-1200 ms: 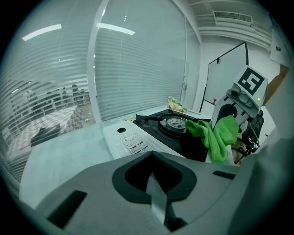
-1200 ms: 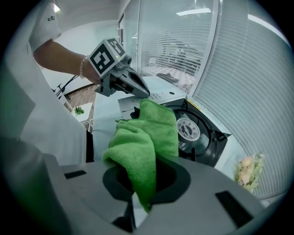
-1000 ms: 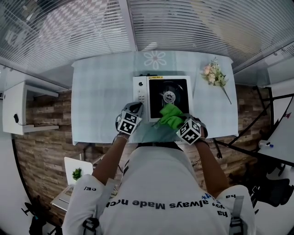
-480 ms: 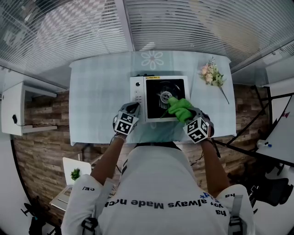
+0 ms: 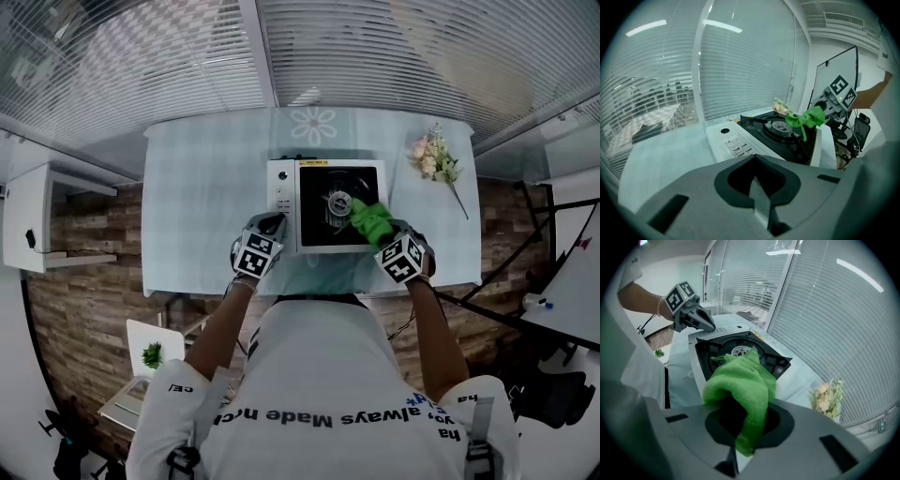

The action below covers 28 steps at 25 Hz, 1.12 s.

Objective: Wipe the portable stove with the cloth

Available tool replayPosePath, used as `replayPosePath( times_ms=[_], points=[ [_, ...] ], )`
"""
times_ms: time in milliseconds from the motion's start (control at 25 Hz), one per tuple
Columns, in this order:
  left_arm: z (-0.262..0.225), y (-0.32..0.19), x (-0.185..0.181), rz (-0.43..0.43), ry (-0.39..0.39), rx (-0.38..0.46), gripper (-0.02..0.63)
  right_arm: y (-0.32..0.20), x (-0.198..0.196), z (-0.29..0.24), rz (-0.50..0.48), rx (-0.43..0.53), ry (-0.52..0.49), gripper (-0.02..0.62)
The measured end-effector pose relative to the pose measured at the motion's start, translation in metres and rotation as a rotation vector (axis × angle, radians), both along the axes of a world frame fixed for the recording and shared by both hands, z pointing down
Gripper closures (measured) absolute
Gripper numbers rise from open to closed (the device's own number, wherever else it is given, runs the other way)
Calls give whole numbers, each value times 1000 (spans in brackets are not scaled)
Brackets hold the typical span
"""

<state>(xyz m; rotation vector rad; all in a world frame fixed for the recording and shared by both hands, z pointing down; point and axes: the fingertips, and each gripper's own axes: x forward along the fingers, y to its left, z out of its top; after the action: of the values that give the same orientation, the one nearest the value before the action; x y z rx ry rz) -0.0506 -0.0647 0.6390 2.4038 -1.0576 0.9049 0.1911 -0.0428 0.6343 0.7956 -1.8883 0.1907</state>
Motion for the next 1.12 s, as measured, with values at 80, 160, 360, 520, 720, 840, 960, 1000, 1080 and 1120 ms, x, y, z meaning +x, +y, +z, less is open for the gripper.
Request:
replayPosePath(
  times_ms=[80,160,360,520,720,840,960,1000,1080,1120],
  points=[
    [0,0,0,-1,2,-4,595,-2,0,3,3,-11,-7,569],
    [-1,0,-1,1,-2,-6,594,-4,0,5,-1,-16,-11,569],
    [0,1,-1,17,-14,-18,595,-16,-1,6,-3,2,-4,569],
    [0,0,-1,21,-13,-26,594,-32,-1,6,4,13,0,569],
    [0,1,0,27,-16,-41,595,-54,-1,7,6,27,7,569],
    [0,1,0,27,-13,-46,594,-66,-2,7,3,36,12,569],
    [0,1,0,26,-13,-47,595,-76,-4,7,-7,39,26,569],
    [0,1,0,27,-13,-48,594,-80,-5,7,-11,40,32,569],
    [0,1,0,29,-13,-52,595,-86,-6,7,-18,42,42,569],
    [1,1,0,31,-13,-53,595,-90,-7,8,-19,43,45,569]
  ],
)
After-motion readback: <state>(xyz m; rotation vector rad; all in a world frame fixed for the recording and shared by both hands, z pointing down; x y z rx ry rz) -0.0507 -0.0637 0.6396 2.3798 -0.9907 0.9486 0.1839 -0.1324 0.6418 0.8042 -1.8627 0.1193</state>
